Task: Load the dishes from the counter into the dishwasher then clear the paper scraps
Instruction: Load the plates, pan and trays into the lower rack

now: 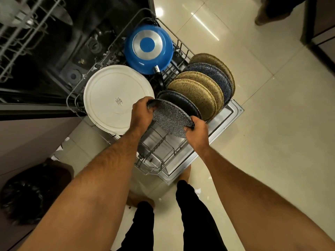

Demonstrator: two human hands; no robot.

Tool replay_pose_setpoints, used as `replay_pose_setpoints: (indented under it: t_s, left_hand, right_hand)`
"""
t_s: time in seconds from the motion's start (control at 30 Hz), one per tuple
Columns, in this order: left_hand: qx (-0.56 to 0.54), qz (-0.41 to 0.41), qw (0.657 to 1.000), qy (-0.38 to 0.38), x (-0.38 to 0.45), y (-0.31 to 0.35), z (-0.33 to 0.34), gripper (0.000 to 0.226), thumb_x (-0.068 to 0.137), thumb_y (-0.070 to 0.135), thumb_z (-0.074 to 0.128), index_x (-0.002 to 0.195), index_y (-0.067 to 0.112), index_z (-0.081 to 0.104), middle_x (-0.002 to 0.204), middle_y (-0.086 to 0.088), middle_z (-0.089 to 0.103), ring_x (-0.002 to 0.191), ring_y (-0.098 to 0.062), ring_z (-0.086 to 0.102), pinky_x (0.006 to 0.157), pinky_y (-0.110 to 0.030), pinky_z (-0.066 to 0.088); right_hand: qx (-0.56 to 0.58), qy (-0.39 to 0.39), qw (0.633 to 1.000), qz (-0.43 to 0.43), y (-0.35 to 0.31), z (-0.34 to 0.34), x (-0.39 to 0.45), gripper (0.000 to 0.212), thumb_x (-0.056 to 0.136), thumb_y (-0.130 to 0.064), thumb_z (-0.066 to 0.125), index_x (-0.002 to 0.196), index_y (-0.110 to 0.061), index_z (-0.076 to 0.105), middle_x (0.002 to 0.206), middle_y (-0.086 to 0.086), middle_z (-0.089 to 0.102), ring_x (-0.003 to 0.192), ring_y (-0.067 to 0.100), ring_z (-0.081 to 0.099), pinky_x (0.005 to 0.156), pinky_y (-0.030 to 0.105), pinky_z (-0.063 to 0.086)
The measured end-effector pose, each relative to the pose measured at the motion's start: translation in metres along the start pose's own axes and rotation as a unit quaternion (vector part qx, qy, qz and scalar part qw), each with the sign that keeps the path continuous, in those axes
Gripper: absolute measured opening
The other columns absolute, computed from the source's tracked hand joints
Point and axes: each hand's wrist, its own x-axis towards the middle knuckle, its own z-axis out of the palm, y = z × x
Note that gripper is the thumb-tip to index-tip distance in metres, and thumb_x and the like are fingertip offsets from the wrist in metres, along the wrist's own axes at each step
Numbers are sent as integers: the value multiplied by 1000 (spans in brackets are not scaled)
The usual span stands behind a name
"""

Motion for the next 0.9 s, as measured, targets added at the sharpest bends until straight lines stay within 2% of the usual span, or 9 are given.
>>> replay_pose_setpoints:
  t_s: [0.07,0.17,0.37,0.47,0.57,0.63,0.77,0.9]
  left_hand:
    - [-5,-5,1000,-5,1,0,3,30,87,0,70,116,10,69,109,-5,73,102,-19,65,92,-31,53]
    - [-10,-8,1000,-15,1,2,5,32,87,2,70,118,10,68,111,-6,72,104,-21,65,95,-36,53]
    - [-1,-15,999,-41,-1,5,7,40,89,3,70,128,8,63,121,-10,69,114,-24,63,98,-26,46]
    - [1,-31,997,-75,1,8,11,61,90,9,72,145,7,47,138,-14,58,129,-27,53,108,-32,41]
    - [18,-36,994,-104,-1,9,16,82,90,13,72,156,6,25,155,-17,38,143,-30,36,117,-37,31]
    - [39,-39,991,-121,-2,8,19,91,91,17,72,159,6,12,160,-18,27,148,-31,27,120,-39,26]
    - [66,-61,985,-145,-1,7,23,99,91,20,72,160,7,2,164,-17,18,150,-33,20,122,-44,23]
    - [65,-76,984,-146,-3,11,24,100,90,16,69,159,5,-3,165,-17,14,150,-33,20,123,-44,23]
  right_hand:
    - [-36,-4,999,-1,-2,-3,3,32,87,8,64,115,-6,70,109,7,73,107,22,65,83,19,42]
    - [-80,-7,997,12,-5,-6,5,30,89,7,60,116,-3,68,110,12,73,106,27,65,77,15,37]
    - [-103,79,992,-2,-18,-4,-7,31,89,1,62,119,-7,63,109,10,71,98,26,66,84,26,51]
    - [-117,121,985,-23,-18,-1,-14,34,89,-1,62,122,-8,63,110,6,66,99,21,62,92,36,56]
    - [-124,129,983,-29,-18,-2,-19,46,90,-2,60,136,-7,59,119,6,58,103,17,55,97,24,45]
    - [-134,111,984,-28,-19,-5,-23,47,92,-3,60,138,-6,57,122,7,55,103,15,55,96,23,44]
    - [-180,68,981,-25,-18,-8,-27,37,93,-7,59,131,-4,59,121,10,55,97,20,58,90,24,50]
    - [-200,67,977,-22,-19,-6,-30,35,92,-4,59,127,-4,57,114,14,65,99,27,65,84,27,52]
